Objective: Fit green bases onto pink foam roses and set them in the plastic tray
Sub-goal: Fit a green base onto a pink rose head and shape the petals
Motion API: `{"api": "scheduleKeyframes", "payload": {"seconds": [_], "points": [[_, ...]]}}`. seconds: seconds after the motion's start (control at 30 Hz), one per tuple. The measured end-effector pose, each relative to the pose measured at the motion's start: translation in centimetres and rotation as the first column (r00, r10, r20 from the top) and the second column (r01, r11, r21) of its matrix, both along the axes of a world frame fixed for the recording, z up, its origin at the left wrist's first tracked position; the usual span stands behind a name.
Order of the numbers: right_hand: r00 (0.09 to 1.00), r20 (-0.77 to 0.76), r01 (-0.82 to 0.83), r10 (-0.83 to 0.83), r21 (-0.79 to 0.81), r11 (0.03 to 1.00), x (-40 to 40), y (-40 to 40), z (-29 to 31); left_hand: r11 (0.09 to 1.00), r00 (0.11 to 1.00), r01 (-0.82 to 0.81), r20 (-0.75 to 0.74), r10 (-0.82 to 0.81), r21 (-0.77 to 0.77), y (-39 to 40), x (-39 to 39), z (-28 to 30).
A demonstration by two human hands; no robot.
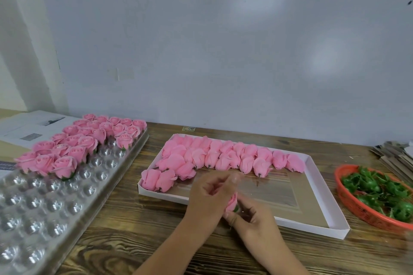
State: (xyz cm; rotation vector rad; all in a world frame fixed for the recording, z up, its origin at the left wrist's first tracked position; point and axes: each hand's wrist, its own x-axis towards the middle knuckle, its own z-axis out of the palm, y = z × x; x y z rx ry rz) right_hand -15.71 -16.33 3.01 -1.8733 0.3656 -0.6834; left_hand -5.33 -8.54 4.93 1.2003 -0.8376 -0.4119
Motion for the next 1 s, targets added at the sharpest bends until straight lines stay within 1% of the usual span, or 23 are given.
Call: {"api": "scheduleKeyframes", "payload": {"seconds": [0.07, 0.17, 0.27, 0.33, 0.37, 0.43, 0.47, 0.53, 0.63, 0.7, 0.8, 0.9, 0.93, 0.97, 1.0], "points": [[1.0, -0.006, 0.005, -0.005, 0.002, 1.0, 0.0, -0.1, -0.1, 1.0, 0.999, 0.023, 0.032, -0.022, -0.013, 0.2, 0.3, 0.3], [0.999, -0.004, -0.039, 0.039, 0.028, 0.999, -0.2, 0.0, 0.1, 0.993, 0.991, 0.11, 0.065, -0.113, 0.051, 0.4, 0.2, 0.4], [0.999, 0.005, -0.04, 0.04, 0.172, 0.984, -0.3, 0.1, 0.1, 0.966, 0.977, 0.196, 0.052, -0.207, 0.169, 0.4, 0.4, 0.1], [1.0, -0.025, -0.008, 0.015, 0.274, 0.962, -0.3, 0.0, 0.0, 0.933, 0.963, 0.256, 0.018, -0.269, 0.251, 0.5, 0.6, 0.0], [0.999, -0.035, 0.002, 0.008, 0.299, 0.954, -0.4, -0.1, 0.1, 0.917, 0.953, 0.286, 0.015, -0.302, 0.279, 0.5, 0.7, 0.0], [1.0, -0.016, -0.002, 0.008, 0.347, 0.938, -0.5, -0.2, 0.4, 0.897, 0.928, 0.351, 0.028, -0.372, 0.27, 0.5, 0.7, 0.0], [1.0, 0.005, -0.026, 0.026, 0.378, 0.925, -0.6, -0.3, 0.6, 0.899, 0.922, 0.369, 0.025, -0.385, 0.233, 0.5, 0.8, 0.0], [0.996, 0.022, -0.089, 0.087, 0.403, 0.911, -0.7, -0.3, 0.9, 0.926, 0.937, 0.344, 0.007, -0.349, 0.152, 0.5, 1.0, 0.0], [0.982, -0.027, -0.166, 0.189, 0.367, 0.915, -0.9, -0.3, 0.9, 0.947, 0.954, 0.3, -0.013, -0.301, 0.115, 0.7, 1.4, -0.1], [0.971, -0.05, -0.201, 0.234, 0.361, 0.911, -1.0, -0.3, 0.8, 0.942, 0.953, 0.298, 0.001, -0.302, 0.152, 0.7, 1.5, -0.2], [0.97, -0.038, -0.206, 0.241, 0.398, 0.894, -1.0, -0.4, 0.8, 0.916, 0.931, 0.356, 0.007, -0.364, 0.183, 0.8, 1.4, -0.1], [0.975, 0.019, -0.201, 0.22, 0.48, 0.854, -1.0, -0.7, 0.5, 0.868, 0.915, 0.389, -0.023, -0.402, 0.31, 0.8, 1.5, -0.2], [0.977, 0.031, -0.197, 0.21, 0.494, 0.847, -1.0, -0.6, 0.5, 0.848, 0.904, 0.414, -0.038, -0.427, 0.331, 0.8, 1.5, -0.2], [0.979, 0.04, -0.194, 0.202, 0.5, 0.844, -0.9, -0.7, 0.5, 0.841, 0.896, 0.431, -0.042, -0.443, 0.328, 0.8, 1.5, -0.2], [0.98, 0.042, -0.19, 0.195, 0.495, 0.848, -1.0, -0.7, 0.6, 0.852, 0.901, 0.419, -0.027, -0.433, 0.313, 0.8, 1.5, -0.2]]}}
